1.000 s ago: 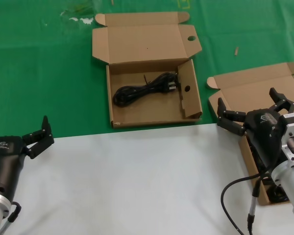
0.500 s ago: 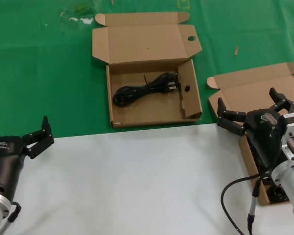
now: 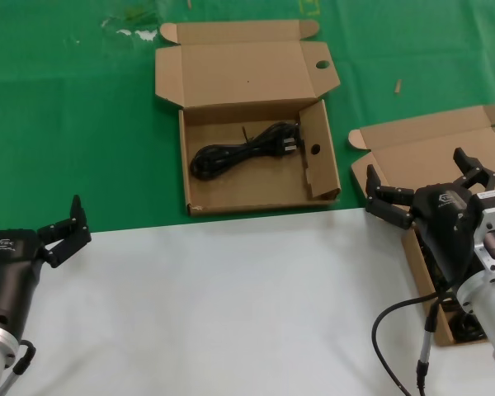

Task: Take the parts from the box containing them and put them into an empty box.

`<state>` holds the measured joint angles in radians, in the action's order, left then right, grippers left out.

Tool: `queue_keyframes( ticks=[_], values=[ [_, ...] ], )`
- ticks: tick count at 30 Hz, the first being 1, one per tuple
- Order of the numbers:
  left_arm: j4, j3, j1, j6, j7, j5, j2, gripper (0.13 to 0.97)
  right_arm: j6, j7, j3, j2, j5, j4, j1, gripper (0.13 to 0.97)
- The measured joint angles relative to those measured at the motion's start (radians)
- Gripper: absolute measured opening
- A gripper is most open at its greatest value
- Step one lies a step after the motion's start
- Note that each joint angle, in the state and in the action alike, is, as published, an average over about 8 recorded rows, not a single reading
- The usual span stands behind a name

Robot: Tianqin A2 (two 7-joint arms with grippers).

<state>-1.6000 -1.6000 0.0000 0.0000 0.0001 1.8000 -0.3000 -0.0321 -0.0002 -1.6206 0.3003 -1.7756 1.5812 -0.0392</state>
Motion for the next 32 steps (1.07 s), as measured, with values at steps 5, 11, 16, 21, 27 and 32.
queue_keyframes(
  ticks=[5, 11, 16, 21, 27, 32],
  values=[
    [0.0, 0.0, 0.0, 0.0, 0.0, 0.0, 0.0, 0.966, 0.0, 0.0, 0.0, 0.0, 0.0, 0.0, 0.0, 0.966],
    [0.0, 0.0, 0.0, 0.0, 0.0, 0.0, 0.0, 0.966, 0.0, 0.0, 0.0, 0.0, 0.0, 0.0, 0.0, 0.966],
    [0.0, 0.0, 0.0, 0.0, 0.0, 0.0, 0.0, 0.966, 0.0, 0.0, 0.0, 0.0, 0.0, 0.0, 0.0, 0.966],
    [0.0, 0.0, 0.0, 0.0, 0.0, 0.0, 0.0, 0.966, 0.0, 0.0, 0.0, 0.0, 0.0, 0.0, 0.0, 0.966],
    [0.0, 0.0, 0.0, 0.0, 0.0, 0.0, 0.0, 0.966, 0.0, 0.0, 0.0, 0.0, 0.0, 0.0, 0.0, 0.966],
    [0.0, 0.0, 0.0, 0.0, 0.0, 0.0, 0.0, 0.966, 0.0, 0.0, 0.0, 0.0, 0.0, 0.0, 0.0, 0.966]
  ],
)
